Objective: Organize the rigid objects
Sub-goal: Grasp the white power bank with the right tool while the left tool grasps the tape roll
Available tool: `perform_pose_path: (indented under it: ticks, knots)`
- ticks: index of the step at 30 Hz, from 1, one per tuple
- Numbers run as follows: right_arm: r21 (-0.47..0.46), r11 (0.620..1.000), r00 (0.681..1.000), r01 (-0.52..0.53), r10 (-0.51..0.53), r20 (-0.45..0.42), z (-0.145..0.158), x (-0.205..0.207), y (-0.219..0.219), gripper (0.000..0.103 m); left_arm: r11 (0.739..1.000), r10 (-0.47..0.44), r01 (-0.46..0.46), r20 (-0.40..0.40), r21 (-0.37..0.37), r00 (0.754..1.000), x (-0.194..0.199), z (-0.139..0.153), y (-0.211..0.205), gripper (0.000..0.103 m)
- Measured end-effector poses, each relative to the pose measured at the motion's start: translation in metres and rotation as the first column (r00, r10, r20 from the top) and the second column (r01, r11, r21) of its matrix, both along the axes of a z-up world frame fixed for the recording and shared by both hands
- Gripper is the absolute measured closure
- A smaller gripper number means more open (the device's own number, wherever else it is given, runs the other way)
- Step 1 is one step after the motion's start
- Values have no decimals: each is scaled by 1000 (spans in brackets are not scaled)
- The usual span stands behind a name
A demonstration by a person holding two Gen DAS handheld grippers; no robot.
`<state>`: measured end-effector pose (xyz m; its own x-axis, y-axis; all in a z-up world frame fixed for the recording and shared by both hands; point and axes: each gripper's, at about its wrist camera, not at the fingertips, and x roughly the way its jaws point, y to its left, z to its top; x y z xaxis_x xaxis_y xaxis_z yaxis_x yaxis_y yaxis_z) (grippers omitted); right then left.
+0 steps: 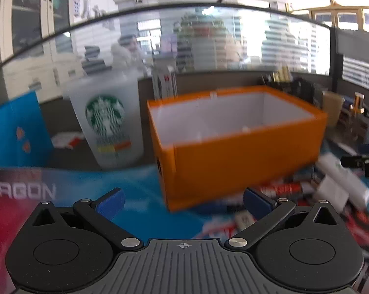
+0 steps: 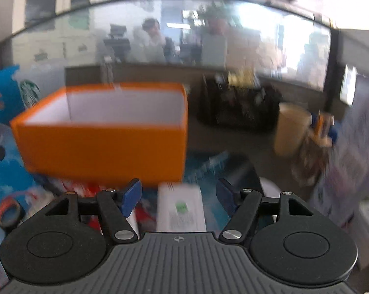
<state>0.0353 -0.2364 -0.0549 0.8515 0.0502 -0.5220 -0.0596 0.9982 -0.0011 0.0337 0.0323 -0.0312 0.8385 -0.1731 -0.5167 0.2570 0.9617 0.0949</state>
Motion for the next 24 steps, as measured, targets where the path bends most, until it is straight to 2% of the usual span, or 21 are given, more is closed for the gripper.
perform_pose_path:
  ticks: [11, 15, 24]
  knots:
    - [55, 998, 997, 0, 4, -76, -34, 4, -9, 38, 999, -32, 34, -75, 21, 997, -15, -36, 1, 0]
    - [87, 996, 997, -10, 17, -76, -39, 4, -12, 39, 999, -27, 30, -76, 45, 997, -15, -44, -1, 0]
    - [65, 998, 997, -21, 25, -66, -41, 4, -12, 39, 999, -37, 38, -63, 4, 997, -11, -47, -1, 0]
